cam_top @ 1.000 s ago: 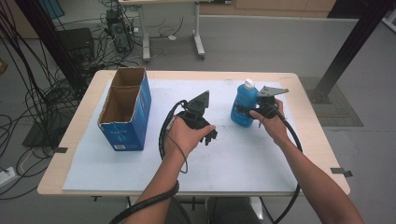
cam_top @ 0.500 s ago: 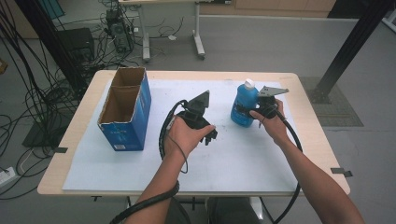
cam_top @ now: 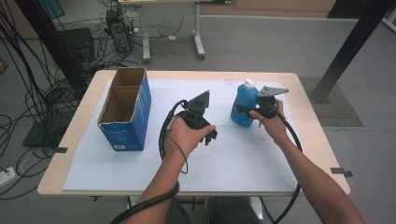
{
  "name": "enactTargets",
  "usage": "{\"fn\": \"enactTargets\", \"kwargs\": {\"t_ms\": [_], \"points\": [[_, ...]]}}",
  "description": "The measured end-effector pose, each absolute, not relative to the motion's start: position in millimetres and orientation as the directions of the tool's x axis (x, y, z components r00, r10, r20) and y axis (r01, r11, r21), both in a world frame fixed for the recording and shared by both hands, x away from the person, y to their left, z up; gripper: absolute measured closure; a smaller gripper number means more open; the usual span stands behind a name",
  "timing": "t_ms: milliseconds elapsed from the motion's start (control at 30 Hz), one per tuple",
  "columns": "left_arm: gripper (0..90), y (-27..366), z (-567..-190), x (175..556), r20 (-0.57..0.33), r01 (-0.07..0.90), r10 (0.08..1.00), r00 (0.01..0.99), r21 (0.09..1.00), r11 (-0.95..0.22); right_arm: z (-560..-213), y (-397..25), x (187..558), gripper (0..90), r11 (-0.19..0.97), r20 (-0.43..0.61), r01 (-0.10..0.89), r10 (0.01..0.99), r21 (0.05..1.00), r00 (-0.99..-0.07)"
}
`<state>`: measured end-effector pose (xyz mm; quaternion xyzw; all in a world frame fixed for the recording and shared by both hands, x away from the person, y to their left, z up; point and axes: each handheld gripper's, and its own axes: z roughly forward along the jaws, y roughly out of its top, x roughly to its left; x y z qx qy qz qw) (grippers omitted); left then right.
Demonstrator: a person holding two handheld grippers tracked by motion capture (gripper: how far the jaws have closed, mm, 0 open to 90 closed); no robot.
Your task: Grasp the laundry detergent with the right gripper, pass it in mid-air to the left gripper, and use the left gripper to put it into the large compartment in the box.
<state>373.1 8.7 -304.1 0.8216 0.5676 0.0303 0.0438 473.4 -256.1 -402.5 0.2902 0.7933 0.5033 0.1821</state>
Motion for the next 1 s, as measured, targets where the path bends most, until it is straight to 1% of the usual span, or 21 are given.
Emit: {"fn": "enactTargets", "kwargs": {"t_ms": [1000], "points": [[6.1,7.1,-305.3,372.1,0.003,0.930,0.935,0.354,0.106,-0.352,-402.5,-256.3,473.6,43.5,0.324,0.005,0.279,0.644,0.904,-0.765]]}}
